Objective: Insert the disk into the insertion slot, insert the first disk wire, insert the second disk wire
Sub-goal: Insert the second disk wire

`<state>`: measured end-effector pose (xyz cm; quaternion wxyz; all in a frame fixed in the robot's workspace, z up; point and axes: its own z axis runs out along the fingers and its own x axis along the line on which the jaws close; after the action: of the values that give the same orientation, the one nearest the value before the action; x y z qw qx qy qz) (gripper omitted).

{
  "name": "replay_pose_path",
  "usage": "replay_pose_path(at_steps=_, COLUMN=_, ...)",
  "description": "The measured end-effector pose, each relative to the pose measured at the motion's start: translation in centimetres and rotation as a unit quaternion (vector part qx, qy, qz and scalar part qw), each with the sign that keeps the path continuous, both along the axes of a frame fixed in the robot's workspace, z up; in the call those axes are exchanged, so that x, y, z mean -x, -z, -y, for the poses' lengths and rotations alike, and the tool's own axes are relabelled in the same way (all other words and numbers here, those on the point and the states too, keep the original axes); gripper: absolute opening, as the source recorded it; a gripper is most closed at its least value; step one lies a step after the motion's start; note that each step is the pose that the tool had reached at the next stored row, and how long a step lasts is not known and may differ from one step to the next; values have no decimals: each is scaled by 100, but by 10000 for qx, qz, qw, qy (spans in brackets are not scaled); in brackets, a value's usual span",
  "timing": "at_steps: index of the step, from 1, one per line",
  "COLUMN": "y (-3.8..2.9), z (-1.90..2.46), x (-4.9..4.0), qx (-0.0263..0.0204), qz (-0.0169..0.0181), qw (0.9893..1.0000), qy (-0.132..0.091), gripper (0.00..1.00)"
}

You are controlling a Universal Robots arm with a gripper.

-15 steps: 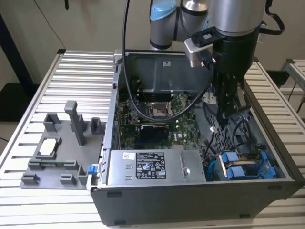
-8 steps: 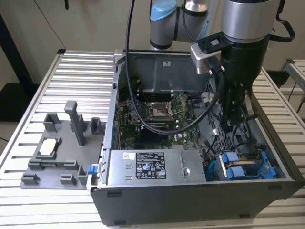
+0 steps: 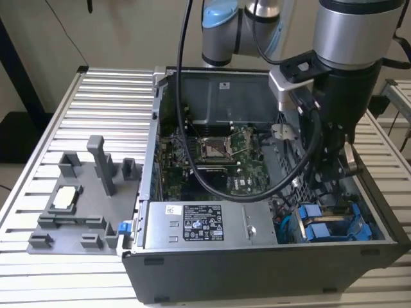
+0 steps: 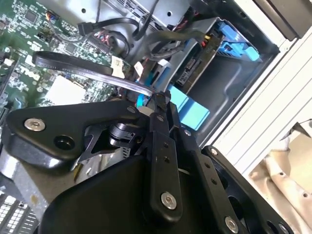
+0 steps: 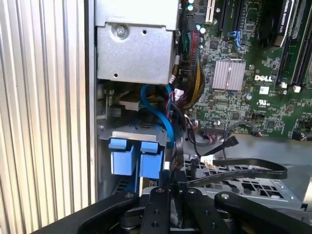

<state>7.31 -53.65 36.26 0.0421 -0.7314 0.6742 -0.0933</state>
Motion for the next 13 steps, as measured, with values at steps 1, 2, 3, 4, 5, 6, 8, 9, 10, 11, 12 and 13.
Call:
replay_pose_path(at_steps=1, y=0, z=23, x=-15, qx=0, qz=-13, qw=10000, qy=0, gripper=16)
replay_pose_path(at_steps=2, y=1, z=45, x=-31, qx=0, qz=-26, qw=10000, qy=0, gripper=16)
replay_pose_path(at_steps=3, y=1, z=68, x=-49, qx=0, qz=-43, qw=10000, qy=0, gripper=16)
replay_pose_path(at_steps=4, y=1, z=88, x=-66, qx=0, qz=-60, qw=10000, qy=0, gripper=16)
replay_pose_path(at_steps=5, y=2, z=108, x=-83, qx=-1, qz=-76, qw=10000, qy=1, gripper=16)
replay_pose_path(at_steps=6, y=2, z=127, x=-99, qx=0, qz=-92, qw=10000, qy=0, gripper=16)
replay_pose_path(at_steps=8, y=3, z=160, x=-136, qx=0, qz=-131, qw=9999, qy=0, gripper=16)
replay_pose_path(at_steps=9, y=3, z=166, x=-158, qx=1, qz=-169, qw=9999, qy=0, gripper=16)
replay_pose_path(at_steps=10, y=4, z=167, x=-183, qx=0, qz=-218, qw=9998, qy=0, gripper=16)
replay_pose_path(at_steps=11, y=4, z=168, x=-213, qx=0, qz=-284, qw=9996, qy=1, gripper=16)
replay_pose_path(at_steps=12, y=4, z=168, x=-240, qx=0, qz=-341, qw=9994, qy=0, gripper=16)
replay_pose_path(at_steps=13, y=4, z=168, x=-270, qx=0, qz=-401, qw=9992, qy=0, gripper=16)
